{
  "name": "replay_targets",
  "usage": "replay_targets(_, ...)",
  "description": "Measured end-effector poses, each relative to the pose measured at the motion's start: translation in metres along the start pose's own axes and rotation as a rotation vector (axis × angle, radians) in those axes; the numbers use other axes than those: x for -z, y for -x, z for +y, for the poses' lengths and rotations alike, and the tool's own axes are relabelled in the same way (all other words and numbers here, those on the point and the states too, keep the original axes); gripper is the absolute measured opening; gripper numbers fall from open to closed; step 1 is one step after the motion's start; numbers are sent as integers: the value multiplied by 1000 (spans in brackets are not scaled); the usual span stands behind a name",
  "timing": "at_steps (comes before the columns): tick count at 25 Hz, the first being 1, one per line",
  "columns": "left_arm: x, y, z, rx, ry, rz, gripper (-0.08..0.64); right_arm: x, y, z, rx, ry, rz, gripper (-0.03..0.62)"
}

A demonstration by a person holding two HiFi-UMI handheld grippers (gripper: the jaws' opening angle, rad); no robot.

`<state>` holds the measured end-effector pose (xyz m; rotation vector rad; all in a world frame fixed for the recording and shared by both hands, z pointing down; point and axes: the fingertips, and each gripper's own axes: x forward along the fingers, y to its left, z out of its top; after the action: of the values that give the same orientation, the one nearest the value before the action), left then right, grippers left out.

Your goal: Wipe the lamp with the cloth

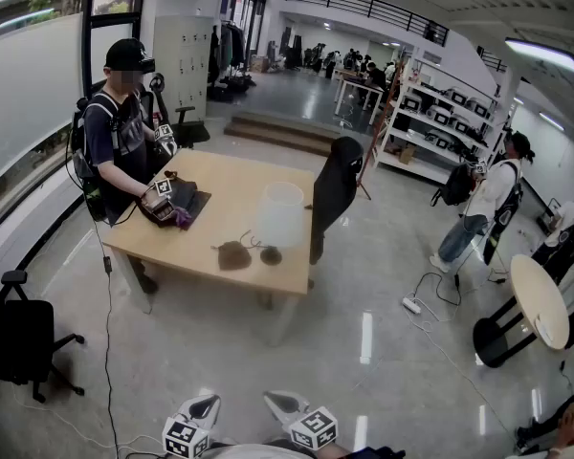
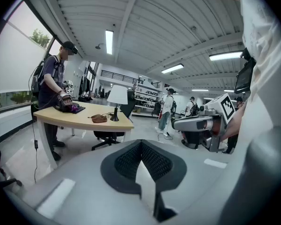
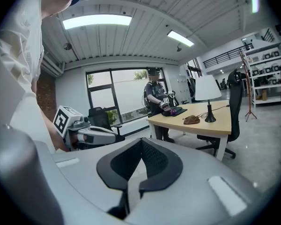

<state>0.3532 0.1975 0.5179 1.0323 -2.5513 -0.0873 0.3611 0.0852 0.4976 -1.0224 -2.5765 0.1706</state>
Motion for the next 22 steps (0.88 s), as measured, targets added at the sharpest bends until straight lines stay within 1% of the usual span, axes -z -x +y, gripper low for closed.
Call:
replay_targets(3,2,-10,7,-6,8,-2,2,-2,0,-12,40,-22,-37,14)
replay_targets(6,2,-17,10,2,6,-6,2,-1,3,-21,81,-29,-53,14)
replay_targets(11,-8,-23,18,22,-9,-10,2,-8,4,-25,109,-22,-69,14)
replay_targets(17,-10,-18,23,18,-9,-18,2,-7,-2,-22,114,-30,-51,14)
replay_targets(22,-7,-10,36,-9,14,-25,2,1,-15,-24,139,-31,23,14)
